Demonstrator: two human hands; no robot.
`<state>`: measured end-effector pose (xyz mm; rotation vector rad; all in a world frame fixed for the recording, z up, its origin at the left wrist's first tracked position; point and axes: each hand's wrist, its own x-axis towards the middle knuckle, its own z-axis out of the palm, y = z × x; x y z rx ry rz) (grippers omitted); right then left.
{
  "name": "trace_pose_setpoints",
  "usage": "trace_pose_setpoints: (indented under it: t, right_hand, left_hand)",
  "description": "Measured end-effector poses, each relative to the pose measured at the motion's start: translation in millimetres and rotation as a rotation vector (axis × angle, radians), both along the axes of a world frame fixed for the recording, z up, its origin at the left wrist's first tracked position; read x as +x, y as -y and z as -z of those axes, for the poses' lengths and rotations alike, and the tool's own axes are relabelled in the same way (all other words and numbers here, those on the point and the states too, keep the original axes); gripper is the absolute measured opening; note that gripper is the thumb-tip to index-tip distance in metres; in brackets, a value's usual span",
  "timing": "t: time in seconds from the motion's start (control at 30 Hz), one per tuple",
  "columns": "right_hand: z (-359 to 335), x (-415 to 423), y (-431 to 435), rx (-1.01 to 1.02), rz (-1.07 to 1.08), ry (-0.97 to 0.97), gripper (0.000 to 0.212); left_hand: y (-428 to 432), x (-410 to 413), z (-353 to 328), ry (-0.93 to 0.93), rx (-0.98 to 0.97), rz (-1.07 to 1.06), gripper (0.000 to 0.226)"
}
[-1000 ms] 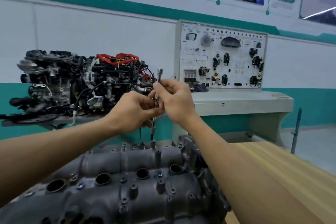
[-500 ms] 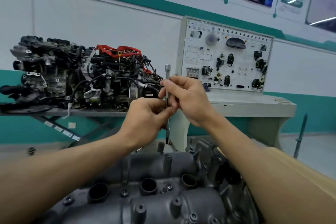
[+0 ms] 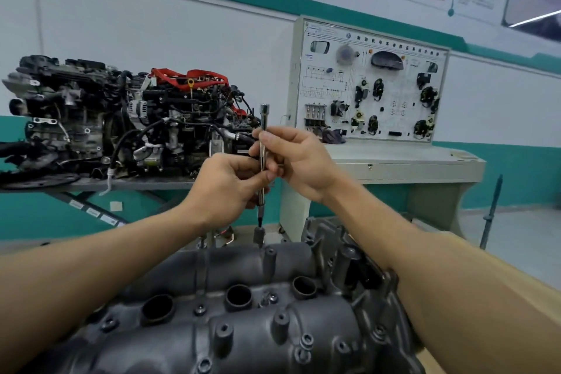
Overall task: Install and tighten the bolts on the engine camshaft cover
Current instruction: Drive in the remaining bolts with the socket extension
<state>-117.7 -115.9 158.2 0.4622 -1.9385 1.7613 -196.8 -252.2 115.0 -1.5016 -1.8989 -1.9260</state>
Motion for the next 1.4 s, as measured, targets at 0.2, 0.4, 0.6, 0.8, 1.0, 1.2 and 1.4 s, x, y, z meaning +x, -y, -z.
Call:
trace_pose_setpoints:
  t: [0.2,0.4,0.6,0.8,1.0,1.2,1.4]
  right_hand:
    - [10.5,0.6,-7.3,-0.137,-0.082,-0.024,0.012]
    - [17.0,2.0,-12.1,-0.161,-0.144,0.014,0.015]
    - [18.2,1.6,-12.9,-0.11,-0.128,0.022,0.023]
    - [19.2,0.9,-11.8,-0.07,-0.076,-0.02,0.022]
    - [19.6,2.1,-12.1,-0.092,0.111,-0.067,0.02]
    - [17.6,6.1,-8.7,-0.034,0.116,-0.064,0.012]
    - [16.3,7.1,-6.3,-0.022,0.092,-0.047,0.023]
  left_hand:
    - [-2.6,2.7,-0.8,-0.026,-0.003,0.038,0.012]
    - [-1.3,6.5,0.1,0.009,-0.024,0.022,0.009]
    - [0.2,8.5,-4.4,0.055,-0.078,0.095,0.012]
    - [2.8,8.0,-7.6,0.013,-0.148,0.075,0.007]
    - [0.1,8.3,-1.3,-0.067,-0.165,-0.118,0.02]
    - [1.2,7.8,-6.4,-0.08,-0.281,-0.006,0.012]
    - [4.9,4.9,-9.6,-0.071,-0.364,0.045,0.018]
